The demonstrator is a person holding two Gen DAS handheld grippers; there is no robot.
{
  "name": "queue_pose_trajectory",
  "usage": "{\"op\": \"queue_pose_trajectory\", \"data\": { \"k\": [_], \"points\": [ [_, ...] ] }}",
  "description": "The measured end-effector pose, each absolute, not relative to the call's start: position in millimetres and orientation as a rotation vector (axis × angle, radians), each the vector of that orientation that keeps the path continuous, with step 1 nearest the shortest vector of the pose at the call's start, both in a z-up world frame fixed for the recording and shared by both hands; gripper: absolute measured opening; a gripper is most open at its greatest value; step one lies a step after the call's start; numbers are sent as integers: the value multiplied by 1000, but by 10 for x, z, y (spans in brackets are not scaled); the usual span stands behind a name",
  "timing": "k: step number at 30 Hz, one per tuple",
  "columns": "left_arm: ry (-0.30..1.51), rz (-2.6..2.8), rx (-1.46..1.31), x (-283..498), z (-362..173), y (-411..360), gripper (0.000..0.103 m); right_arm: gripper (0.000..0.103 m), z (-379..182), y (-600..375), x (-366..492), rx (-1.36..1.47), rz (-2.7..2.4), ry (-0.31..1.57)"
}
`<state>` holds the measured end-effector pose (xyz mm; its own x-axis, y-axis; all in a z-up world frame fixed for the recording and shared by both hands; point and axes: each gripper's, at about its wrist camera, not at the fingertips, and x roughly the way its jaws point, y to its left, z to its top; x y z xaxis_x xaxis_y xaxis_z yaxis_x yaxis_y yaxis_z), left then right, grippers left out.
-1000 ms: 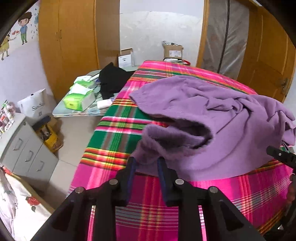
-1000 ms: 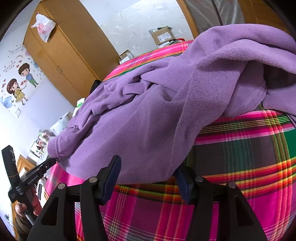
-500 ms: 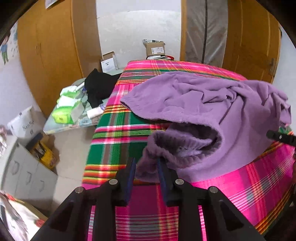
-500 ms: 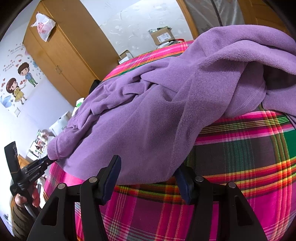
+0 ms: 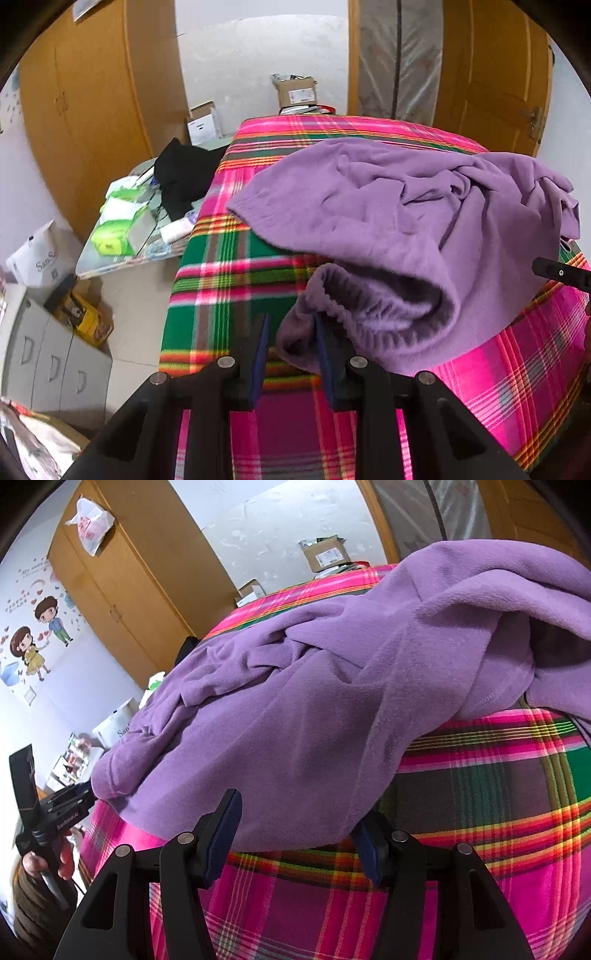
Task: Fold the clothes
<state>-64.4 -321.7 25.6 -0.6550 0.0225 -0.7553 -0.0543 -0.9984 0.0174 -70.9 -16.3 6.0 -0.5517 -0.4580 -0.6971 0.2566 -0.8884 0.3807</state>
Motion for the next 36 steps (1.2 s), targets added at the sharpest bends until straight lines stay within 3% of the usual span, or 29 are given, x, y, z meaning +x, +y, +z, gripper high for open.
{"op": "queue_pose_trajectory", "data": {
  "k": [9,19,22,24,26,28,30,33,36],
  "points": [
    [78,2705,-1297,-567,198,-3167,25,60,61,-162,-702,1184,-2434,-332],
    [1,2711,-1273,-576,218,-3181,24,60,60,-180,-701,1172,-2437,-330],
    [-104,2700,-1282,-679,216,-3214,24,60,56,-213,-716,1165,-2446,-319],
    [-151,2698,-1274,-691,216,-3206,17,60,56,-233,-725,1163,-2445,-312],
    [-192,2703,-1267,-686,214,-3200,14,56,54,-242,-732,1160,-2450,-308],
    [-287,2699,-1268,-680,211,-3255,12,30,35,-233,-759,1173,-2445,-317],
    [-421,2687,-1269,-674,203,-3351,8,13,0,-202,-796,1197,-2435,-348],
    [-658,2666,-1251,-638,187,-3532,6,8,2,-148,-781,1189,-2438,-380],
    [-749,2696,-1216,-579,220,-3618,6,7,62,-140,-715,1158,-2439,-363]
  ]
}}
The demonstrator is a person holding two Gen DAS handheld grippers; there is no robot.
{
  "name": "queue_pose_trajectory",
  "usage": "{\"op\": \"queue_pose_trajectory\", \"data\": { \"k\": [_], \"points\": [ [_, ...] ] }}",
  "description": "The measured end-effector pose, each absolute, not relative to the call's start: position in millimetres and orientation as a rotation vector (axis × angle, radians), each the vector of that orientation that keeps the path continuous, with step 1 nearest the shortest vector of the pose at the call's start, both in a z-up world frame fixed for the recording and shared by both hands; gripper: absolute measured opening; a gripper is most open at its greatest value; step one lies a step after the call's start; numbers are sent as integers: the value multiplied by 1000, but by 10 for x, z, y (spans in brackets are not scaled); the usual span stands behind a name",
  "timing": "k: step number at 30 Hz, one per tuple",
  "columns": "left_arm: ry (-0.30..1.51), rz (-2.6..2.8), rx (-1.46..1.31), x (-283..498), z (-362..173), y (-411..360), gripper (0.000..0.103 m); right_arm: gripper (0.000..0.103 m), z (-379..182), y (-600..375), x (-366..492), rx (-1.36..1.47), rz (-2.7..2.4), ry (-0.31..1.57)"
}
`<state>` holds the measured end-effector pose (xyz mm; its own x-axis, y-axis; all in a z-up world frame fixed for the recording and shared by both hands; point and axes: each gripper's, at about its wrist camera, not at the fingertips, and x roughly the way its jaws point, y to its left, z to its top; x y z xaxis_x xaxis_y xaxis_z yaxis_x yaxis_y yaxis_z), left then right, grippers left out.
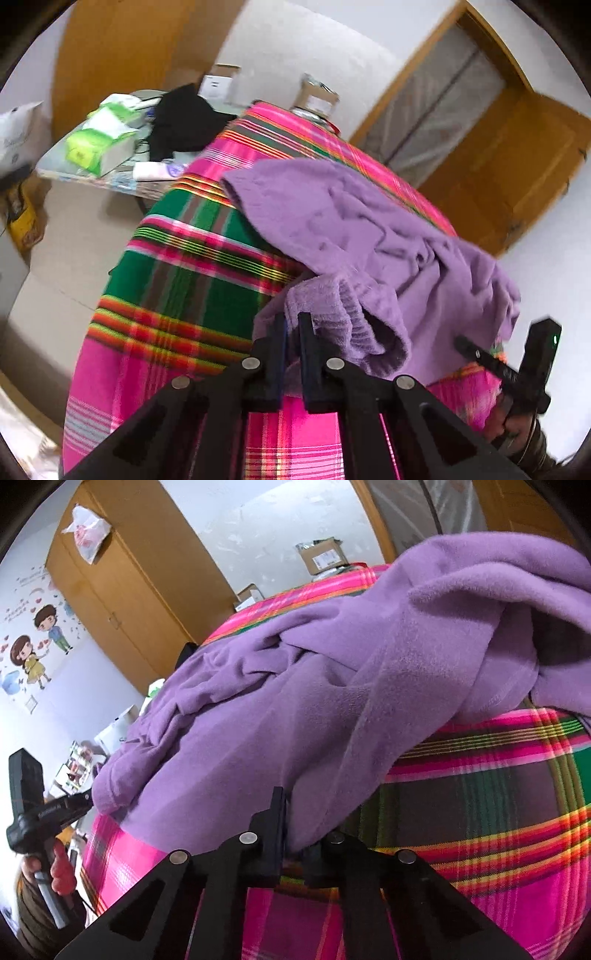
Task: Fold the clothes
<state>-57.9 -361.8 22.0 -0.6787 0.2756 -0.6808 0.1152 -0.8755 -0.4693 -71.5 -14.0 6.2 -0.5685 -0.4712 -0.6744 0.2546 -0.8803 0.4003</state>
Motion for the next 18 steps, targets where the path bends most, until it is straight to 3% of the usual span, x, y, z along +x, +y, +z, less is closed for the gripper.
{"op": "queue_pose_trajectory", "data": {
  "k": [18],
  "points": [
    [-1017,2688,-1143,-149,352,-3686,5,4,446,77,-347,994,-2477,-379]
  ]
}}
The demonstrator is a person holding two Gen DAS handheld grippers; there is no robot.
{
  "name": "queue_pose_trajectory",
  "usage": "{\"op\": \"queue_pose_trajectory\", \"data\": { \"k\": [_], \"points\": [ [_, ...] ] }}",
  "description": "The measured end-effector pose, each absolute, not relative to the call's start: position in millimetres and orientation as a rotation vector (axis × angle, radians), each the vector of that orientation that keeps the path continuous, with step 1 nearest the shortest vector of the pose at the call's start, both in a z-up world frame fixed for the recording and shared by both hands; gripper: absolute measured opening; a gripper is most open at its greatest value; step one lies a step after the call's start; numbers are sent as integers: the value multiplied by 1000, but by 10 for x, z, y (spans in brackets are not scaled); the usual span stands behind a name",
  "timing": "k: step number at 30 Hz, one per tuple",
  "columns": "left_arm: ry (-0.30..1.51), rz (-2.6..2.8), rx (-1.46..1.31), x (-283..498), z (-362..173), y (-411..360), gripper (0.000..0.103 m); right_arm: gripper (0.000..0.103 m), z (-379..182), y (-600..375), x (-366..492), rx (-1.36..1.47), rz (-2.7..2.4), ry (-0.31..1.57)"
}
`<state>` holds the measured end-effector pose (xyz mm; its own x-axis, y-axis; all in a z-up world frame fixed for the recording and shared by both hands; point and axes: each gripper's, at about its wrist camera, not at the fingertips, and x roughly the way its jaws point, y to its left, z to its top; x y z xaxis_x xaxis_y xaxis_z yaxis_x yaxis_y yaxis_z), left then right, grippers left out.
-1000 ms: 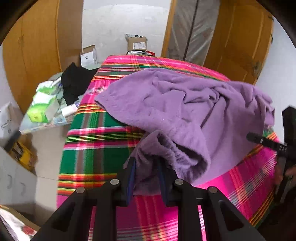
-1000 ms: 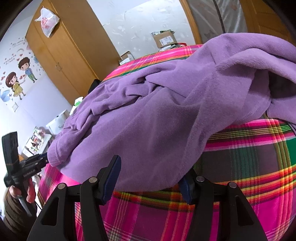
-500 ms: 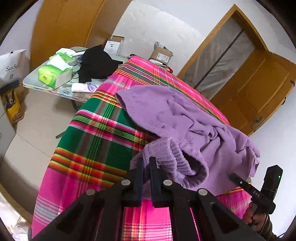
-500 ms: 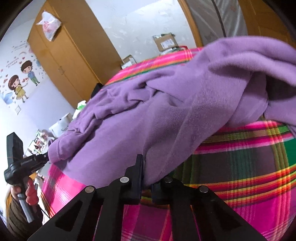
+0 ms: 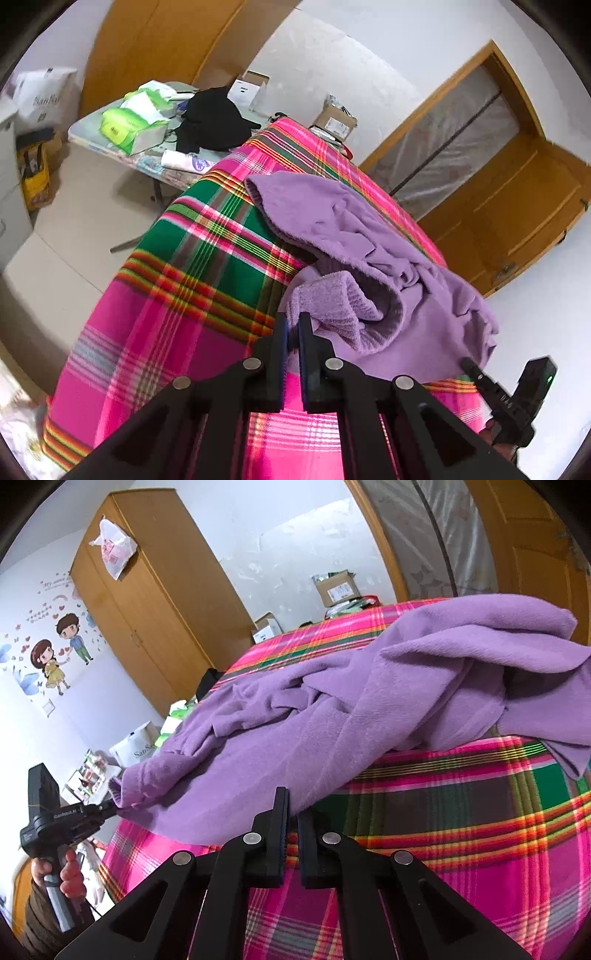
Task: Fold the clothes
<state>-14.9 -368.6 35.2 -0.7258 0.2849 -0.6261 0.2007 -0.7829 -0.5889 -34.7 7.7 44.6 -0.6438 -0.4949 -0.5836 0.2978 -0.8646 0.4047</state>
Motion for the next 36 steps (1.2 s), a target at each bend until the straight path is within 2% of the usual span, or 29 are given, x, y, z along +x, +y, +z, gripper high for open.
{"op": "queue_pose_trajectory", "data": {
  "k": [6,11,14,15,16,18,21,22,28,36],
  "points": [
    [-1056,2697,-1145,-99,347,-3687,5,4,389,152,-360,1017,-2456,-407],
    [-1094,2695,-1157,-87,295,-3683,5,9,207,148,-458,1103,-2424,-441],
    [-1114,2685,-1174,-91,252,-3695,5,19,134,117,-503,1128,-2411,-446],
    [-1120,2682,-1178,-92,242,-3696,5,26,107,99,-528,1136,-2406,-445],
    [-1124,2682,-1180,-93,239,-3694,5,26,84,86,-552,1142,-2406,-444],
    [-1130,2678,-1179,-95,234,-3690,5,25,40,61,-597,1153,-2406,-442],
    [-1142,2674,-1172,-95,236,-3697,5,5,46,25,-614,1131,-2422,-409],
    [-1149,2672,-1167,-92,240,-3703,5,3,67,11,-608,1118,-2433,-386],
    [-1155,2692,-1173,-49,290,-3686,5,3,297,-22,-449,987,-2457,-300],
    [-1202,2700,-1147,110,391,-3659,5,3,513,139,-281,912,-2460,-354]
  ]
}}
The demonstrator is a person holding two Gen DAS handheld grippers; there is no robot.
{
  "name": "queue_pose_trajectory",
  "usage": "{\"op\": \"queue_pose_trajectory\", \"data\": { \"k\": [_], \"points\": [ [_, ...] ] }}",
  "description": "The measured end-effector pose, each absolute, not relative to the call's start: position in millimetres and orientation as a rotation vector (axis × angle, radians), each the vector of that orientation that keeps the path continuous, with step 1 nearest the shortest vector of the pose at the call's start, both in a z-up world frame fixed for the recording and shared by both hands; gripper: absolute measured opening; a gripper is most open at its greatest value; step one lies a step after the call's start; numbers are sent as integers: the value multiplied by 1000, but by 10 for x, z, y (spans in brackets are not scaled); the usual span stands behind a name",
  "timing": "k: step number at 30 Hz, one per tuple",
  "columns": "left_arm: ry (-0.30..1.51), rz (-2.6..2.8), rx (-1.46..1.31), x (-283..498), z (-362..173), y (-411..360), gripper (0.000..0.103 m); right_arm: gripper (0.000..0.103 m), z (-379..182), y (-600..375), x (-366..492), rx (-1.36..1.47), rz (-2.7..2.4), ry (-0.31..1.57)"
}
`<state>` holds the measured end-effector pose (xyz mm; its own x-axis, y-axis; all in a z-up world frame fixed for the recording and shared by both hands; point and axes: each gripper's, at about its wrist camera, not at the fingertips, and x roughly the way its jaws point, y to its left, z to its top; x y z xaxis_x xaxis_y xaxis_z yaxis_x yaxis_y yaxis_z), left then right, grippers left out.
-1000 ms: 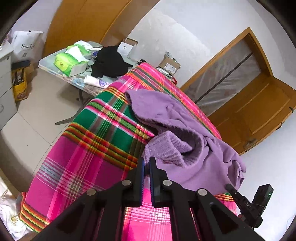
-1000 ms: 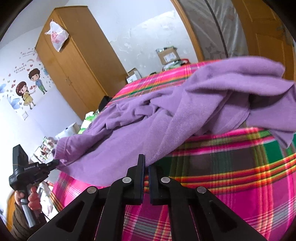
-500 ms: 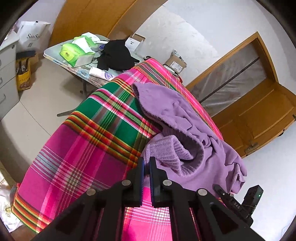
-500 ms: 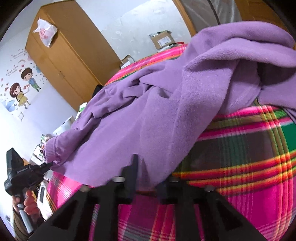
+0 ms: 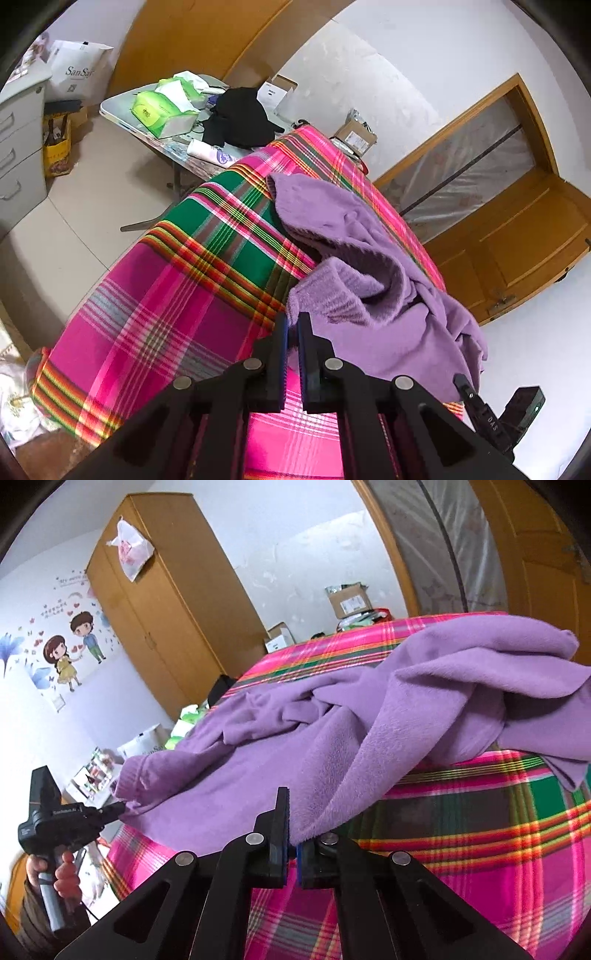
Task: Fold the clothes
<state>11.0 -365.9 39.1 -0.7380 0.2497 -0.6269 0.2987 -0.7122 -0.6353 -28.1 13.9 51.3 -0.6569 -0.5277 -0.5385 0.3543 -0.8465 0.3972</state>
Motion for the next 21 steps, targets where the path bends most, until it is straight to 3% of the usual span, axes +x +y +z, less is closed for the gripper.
{"op": "queue_pose_trajectory", "data": {
  "k": [21],
  "points": [
    [1420,-2513,1083,676,202,-3748,5,3,633,471,138,894,-2430,-354]
  ]
}}
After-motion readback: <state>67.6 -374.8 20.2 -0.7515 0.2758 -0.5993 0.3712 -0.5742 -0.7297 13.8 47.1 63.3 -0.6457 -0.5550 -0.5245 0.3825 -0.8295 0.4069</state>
